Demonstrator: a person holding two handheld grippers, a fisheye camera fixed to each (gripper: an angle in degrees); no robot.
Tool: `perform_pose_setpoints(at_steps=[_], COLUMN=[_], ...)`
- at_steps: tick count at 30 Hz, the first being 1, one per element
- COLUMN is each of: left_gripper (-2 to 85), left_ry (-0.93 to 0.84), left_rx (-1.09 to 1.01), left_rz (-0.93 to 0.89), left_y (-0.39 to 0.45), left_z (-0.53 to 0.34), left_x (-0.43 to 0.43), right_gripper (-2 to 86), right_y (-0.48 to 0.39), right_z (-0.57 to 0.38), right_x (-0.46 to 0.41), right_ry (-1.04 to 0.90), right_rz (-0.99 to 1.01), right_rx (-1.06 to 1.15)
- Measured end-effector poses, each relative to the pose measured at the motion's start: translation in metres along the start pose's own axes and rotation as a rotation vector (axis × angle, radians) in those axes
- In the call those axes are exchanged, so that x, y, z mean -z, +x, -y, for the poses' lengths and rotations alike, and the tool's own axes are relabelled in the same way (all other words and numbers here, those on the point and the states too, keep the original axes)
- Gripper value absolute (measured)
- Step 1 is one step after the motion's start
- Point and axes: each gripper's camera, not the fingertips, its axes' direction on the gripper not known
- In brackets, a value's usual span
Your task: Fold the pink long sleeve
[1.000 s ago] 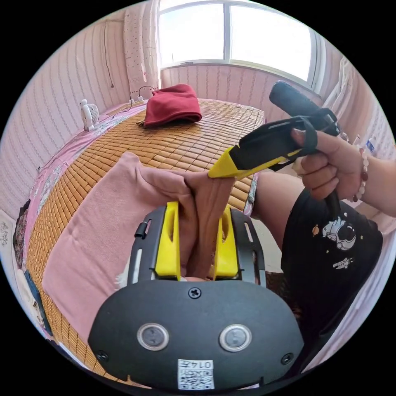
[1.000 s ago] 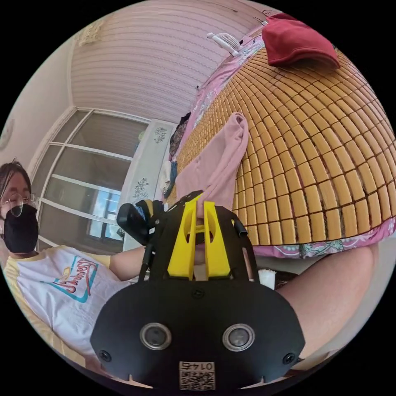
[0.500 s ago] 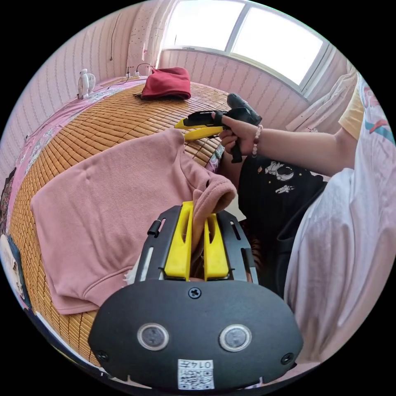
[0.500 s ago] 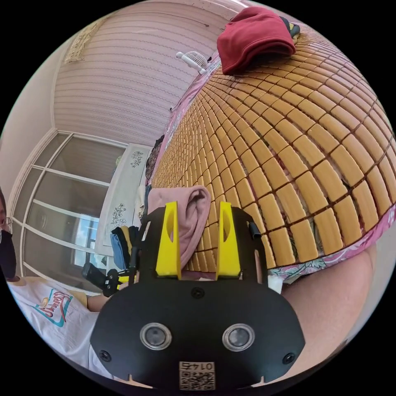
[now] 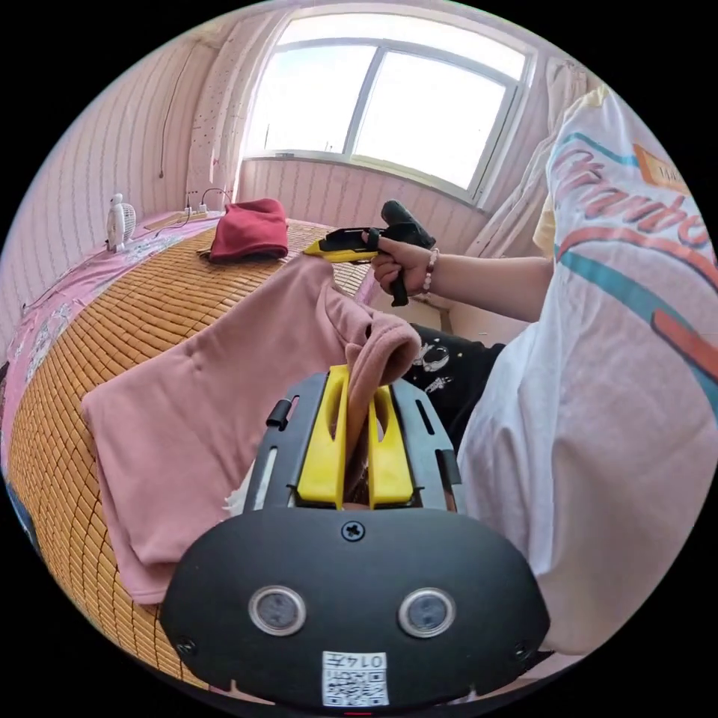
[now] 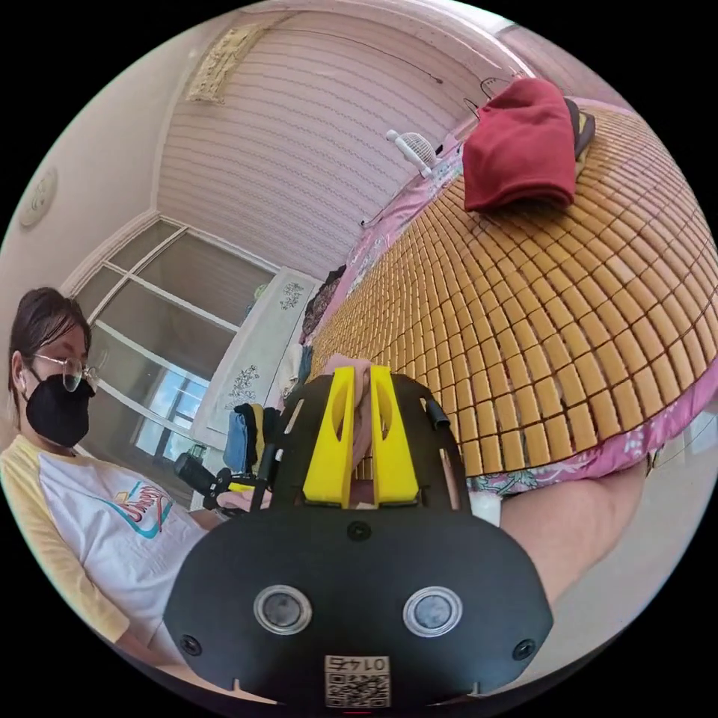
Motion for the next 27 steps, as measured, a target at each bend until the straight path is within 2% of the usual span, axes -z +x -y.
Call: perform_pose_setpoints(at_steps=[3, 5, 8, 10, 16, 19, 24, 27], left_gripper=[3.9, 3.6, 3.3, 3.2, 3.6, 4.1, 4.7, 4.7], left_ry=[0.147, 0.255, 0.358, 0.387, 0.396, 0.399, 0.324, 0.365], left_rx=[0.034, 0.158, 0.337, 0.423, 0.752, 0.885, 1.083, 1.121], left_rz=[-0.076, -0.108, -0.084, -0.048, 0.160, 0.227, 0.173, 0.126], left_y=[-0.010, -0.029, -0.055, -0.068, -0.117, -0.142, -0.185, -0.193], left_z=[0.000, -0.014, -0.048, -0.069, -0.127, -0.146, -0.176, -0.191], left_x=[0.012, 0.027, 0.050, 0.060, 0.082, 0.089, 0.081, 0.080], right_gripper=[2.6, 2.6, 2.8, 2.9, 3.8, 4.7, 4.0, 3.8], right_y=[-0.041, -0.067, -0.109, -0.139, -0.170, -0.180, -0.180, -0.191], right_z=[0.014, 0.026, 0.054, 0.072, 0.100, 0.105, 0.116, 0.125], right_x=[0.031, 0.030, -0.019, -0.092, -0.289, -0.357, -0.413, -0.412], right_ry=[0.045, 0.040, -0.063, -0.171, -0.423, -0.501, -0.489, -0.442], right_rz=[-0.078, -0.099, -0.130, -0.186, -0.261, -0.332, -0.425, -0.303], right_rx=[0.084, 0.140, 0.248, 0.367, 0.394, 0.413, 0.366, 0.357])
